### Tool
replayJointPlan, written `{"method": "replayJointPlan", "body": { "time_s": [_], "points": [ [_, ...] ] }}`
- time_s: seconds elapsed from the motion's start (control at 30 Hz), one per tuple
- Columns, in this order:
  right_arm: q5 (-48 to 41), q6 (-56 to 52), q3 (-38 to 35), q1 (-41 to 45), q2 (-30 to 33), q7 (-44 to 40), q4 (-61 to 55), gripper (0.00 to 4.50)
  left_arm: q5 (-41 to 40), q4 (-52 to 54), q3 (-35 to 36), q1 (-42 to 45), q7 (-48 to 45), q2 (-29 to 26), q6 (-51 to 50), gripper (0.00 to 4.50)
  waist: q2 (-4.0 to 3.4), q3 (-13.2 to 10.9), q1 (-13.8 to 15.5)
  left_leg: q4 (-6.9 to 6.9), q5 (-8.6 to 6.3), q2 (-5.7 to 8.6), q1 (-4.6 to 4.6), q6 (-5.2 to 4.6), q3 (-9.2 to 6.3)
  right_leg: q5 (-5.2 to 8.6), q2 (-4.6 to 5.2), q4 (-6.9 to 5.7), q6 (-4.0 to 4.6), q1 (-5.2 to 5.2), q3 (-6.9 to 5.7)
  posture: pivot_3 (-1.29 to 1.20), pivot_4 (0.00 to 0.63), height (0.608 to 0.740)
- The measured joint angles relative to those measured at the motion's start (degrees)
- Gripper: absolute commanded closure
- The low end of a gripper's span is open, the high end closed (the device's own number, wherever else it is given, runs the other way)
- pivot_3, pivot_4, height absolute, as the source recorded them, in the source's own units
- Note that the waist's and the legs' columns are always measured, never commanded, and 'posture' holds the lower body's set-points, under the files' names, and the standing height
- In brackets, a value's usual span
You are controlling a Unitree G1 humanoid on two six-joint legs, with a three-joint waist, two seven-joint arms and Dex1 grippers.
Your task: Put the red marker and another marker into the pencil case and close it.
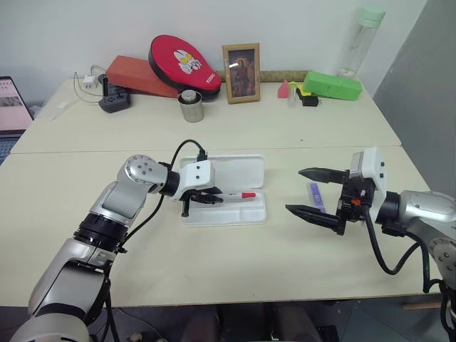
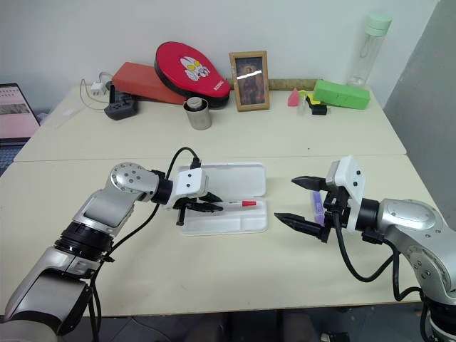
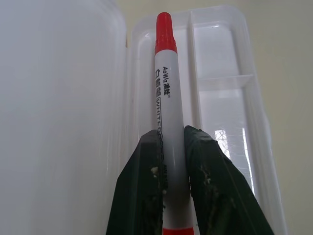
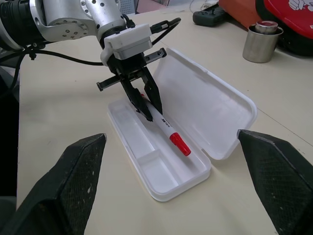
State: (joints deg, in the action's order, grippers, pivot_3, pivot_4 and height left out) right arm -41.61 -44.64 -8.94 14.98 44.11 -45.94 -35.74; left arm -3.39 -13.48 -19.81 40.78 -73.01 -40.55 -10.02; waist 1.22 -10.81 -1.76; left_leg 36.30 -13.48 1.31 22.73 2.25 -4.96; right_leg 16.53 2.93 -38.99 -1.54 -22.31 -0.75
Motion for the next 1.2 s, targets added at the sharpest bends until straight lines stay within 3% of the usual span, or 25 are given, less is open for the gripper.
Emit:
{"method": "replayJointPlan", "body": {
  "time_s": [0.4,0.53,0.7,0.87,1.2],
  "points": [
    [0.3,0.4,0.8,0.2,0.0,0.4,0.8,0.0,-0.2,2.7,0.5,-0.9,1.1,0.1,-2.7,0.97,0.0,0.0,0.0,0.04,0.0,0.0,0.01,0.0,0.0,0.0,0.0,-0.02,0.0,0.01,0.01,0.0,0.15,0.74],
    [4.7,-2.4,1.2,1.9,-0.3,8.4,4.9,0.0,-3.5,7.3,3.1,-2.4,2.1,2.4,-6.2,0.12,0.0,0.0,0.1,0.13,0.0,0.0,0.05,0.0,-0.03,-0.01,0.02,-0.03,-0.01,0.02,0.06,0.0,0.15,0.74],
    [11.0,-10.4,2.8,0.7,-1.0,19.2,7.4,0.0,-11.3,15.5,7.0,-4.8,5.5,8.6,-11.8,0.05,0.01,0.0,0.1,0.39,-0.05,-0.02,0.21,-0.08,0.0,-0.01,0.07,-0.05,-0.01,0.02,0.08,0.0,0.15,0.74],
    [13.2,-23.7,-1.5,-0.5,-10.4,32.4,4.9,0.0,-20.4,23.0,12.0,-6.7,12.8,17.8,-16.2,0.05,0.0,0.0,0.1,0.53,-0.05,-0.06,0.17,-0.09,-0.03,-0.02,0.08,-0.15,-0.02,0.05,0.14,0.0,0.15,0.74],
    [14.4,-33.8,-0.7,0.4,-23.1,41.2,2.3,0.0,-22.7,24.5,12.4,-7.9,16.1,18.6,-17.8,0.05,-0.08,0.1,0.0,0.52,-0.07,-0.02,0.1,-0.12,0.08,-0.02,0.0,-0.22,-0.02,0.06,0.15,0.0,0.15,0.74]
  ]
}}
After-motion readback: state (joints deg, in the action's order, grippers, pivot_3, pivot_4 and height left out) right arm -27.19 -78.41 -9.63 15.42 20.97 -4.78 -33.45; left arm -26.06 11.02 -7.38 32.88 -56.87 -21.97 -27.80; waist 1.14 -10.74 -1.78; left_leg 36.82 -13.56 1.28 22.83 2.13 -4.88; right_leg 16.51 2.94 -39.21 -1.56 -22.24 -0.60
